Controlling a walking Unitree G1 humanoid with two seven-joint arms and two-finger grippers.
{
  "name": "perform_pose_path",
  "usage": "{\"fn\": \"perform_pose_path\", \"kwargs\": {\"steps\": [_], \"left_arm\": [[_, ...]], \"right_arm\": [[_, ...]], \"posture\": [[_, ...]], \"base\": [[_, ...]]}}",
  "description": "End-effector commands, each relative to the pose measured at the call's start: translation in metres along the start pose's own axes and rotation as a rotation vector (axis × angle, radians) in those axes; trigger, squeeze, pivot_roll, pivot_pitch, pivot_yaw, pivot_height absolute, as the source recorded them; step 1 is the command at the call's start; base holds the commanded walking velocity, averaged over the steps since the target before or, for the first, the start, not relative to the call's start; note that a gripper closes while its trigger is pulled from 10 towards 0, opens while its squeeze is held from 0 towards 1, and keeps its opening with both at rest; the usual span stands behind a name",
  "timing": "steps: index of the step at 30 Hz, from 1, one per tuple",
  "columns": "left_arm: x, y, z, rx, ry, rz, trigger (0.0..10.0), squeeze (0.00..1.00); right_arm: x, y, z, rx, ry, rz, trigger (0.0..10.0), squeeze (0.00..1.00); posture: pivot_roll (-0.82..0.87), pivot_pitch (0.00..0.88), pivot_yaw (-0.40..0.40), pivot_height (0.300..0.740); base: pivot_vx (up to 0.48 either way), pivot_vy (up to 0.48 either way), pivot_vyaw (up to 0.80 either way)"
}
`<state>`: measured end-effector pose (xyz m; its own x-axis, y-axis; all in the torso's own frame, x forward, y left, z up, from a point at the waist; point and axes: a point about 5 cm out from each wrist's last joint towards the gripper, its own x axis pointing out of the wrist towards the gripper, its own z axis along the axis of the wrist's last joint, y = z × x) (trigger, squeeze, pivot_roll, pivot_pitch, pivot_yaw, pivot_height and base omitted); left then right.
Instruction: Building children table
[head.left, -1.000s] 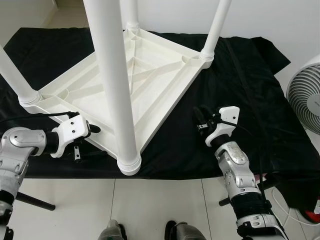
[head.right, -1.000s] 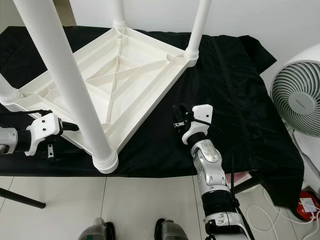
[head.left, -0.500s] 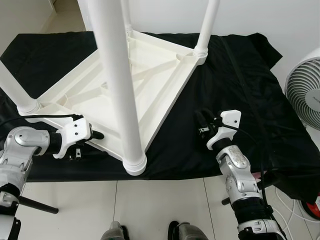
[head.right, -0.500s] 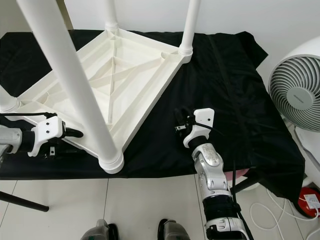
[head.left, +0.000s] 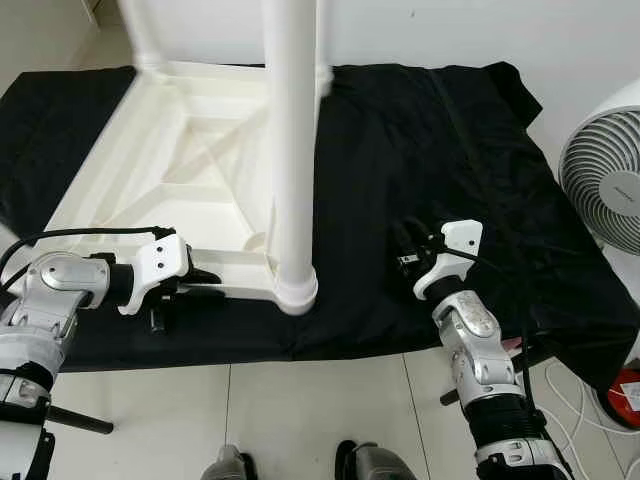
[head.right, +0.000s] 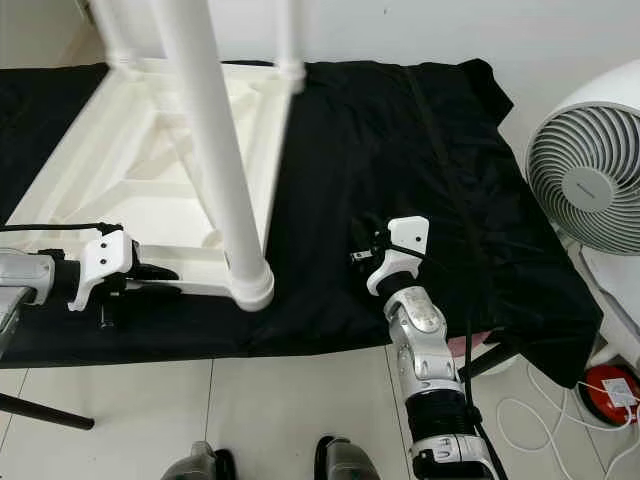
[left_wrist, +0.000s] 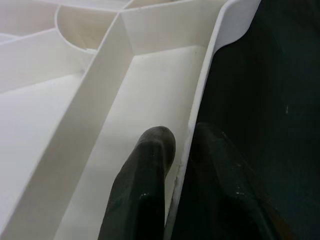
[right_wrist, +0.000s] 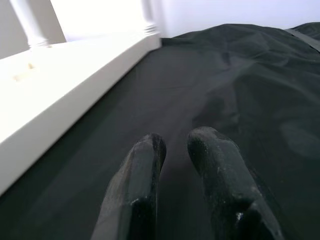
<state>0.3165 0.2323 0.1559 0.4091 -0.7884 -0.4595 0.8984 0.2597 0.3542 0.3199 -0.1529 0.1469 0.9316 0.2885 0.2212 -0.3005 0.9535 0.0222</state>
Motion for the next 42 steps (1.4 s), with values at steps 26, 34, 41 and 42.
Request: {"fn": "perform_pose_path", "kwargs": {"steps": [26,34,41,42], "left_arm": [[0.058,-0.034,0.062,0.047,-0.317,0.159,10.0,0.0],[0.034,-0.023,0.059,-0.093,-0.36,0.394,10.0,0.0],[0.025,-0.028,0.049,-0.192,-0.346,0.522,10.0,0.0],[0.023,-0.03,0.047,-0.211,-0.351,0.557,10.0,0.0]], "right_arm": [[0.002,-0.004,0.0,-0.006,0.01,-0.009,10.0,0.0],[-0.006,-0.006,0.003,-0.006,0.012,0.025,10.0,1.0],[-0.018,-0.011,0.011,-0.027,0.03,0.138,10.0,1.0],[-0.021,-0.013,0.014,-0.035,0.037,0.165,10.0,1.0]], "posture": [[-0.02,0.133,0.014,0.74],[-0.03,0.137,0.02,0.74],[-0.03,0.146,0.011,0.74],[-0.03,0.147,0.009,0.74]], "base": [[0.0,0.0,0.0],[0.0,0.0,0.0],[0.0,0.0,0.0],[0.0,0.0,0.0]]}}
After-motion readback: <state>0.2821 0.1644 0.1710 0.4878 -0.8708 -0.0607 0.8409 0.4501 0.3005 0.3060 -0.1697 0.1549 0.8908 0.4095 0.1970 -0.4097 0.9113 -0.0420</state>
